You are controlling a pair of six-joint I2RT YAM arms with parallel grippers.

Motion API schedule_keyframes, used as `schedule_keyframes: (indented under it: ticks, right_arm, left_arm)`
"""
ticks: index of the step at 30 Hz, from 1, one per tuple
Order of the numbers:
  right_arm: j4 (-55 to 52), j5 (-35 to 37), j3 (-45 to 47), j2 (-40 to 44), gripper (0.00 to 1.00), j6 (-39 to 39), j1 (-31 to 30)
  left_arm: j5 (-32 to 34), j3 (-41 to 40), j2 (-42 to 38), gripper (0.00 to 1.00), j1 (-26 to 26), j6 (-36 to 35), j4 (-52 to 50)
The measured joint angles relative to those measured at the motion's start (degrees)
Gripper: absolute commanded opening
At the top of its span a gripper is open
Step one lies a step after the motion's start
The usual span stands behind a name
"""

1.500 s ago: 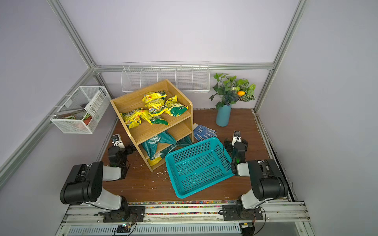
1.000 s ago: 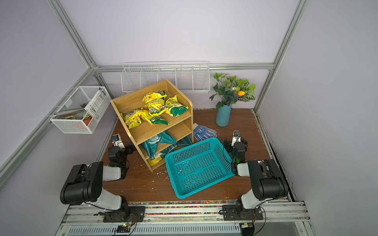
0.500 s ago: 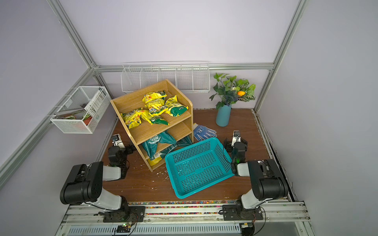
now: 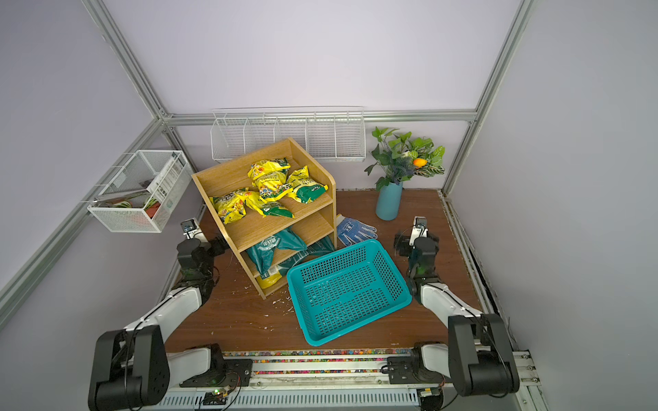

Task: Take down the fertilizer bag from the shelf
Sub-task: Adjust the fertilizer bag on the shelf.

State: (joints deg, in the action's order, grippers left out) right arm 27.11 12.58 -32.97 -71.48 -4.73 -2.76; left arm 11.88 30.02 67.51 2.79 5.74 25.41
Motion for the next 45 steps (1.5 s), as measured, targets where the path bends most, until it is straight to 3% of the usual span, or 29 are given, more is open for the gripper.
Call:
schedule_keyframes:
  ticks: [7, 10, 14, 22, 26, 30, 45]
  right_arm:
    - [-28.9, -1.7, -25.2, 2.1, 0.98, -5.0, -3.5]
    - [-36.9, -5.0, -31.8, 2.7, 0.95, -6.7, -10.8]
    - [-40.9, -11.1, -32.6, 3.1, 0.90, -11.7, -20.9]
    - [-27.5, -22.1, -18.7, 0.0, 0.84, -31.5, -33.8]
    - [-17.7, -24.4, -17.8, -6.6, 0.80, -39.4, -41.2]
    - [-10.2, -25.8, -19.1, -11.8, 0.80, -44.2, -47.3]
    - [13.7, -30.5, -26.3, -30.5, 0.73, -60.7, -53.0]
  left_arm:
    - [3.5, 7.1, -7.2, 1.00, -0.6, 5.5, -18.2]
    - [3.5, 9.6, -10.2, 1.00, -0.6, 8.6, -25.6]
    - [0.2, 10.0, -14.7, 1.00, -0.6, 13.2, -32.5]
    - [-5.7, 7.6, -23.7, 1.00, -2.6, 23.2, -44.2]
    - [-7.4, 5.5, -27.3, 1.00, -6.5, 25.5, -47.8]
    - [-9.1, 3.2, -28.0, 1.00, -7.0, 25.5, -48.2]
    - [-9.2, 1.5, -28.2, 1.00, -7.0, 24.4, -45.9]
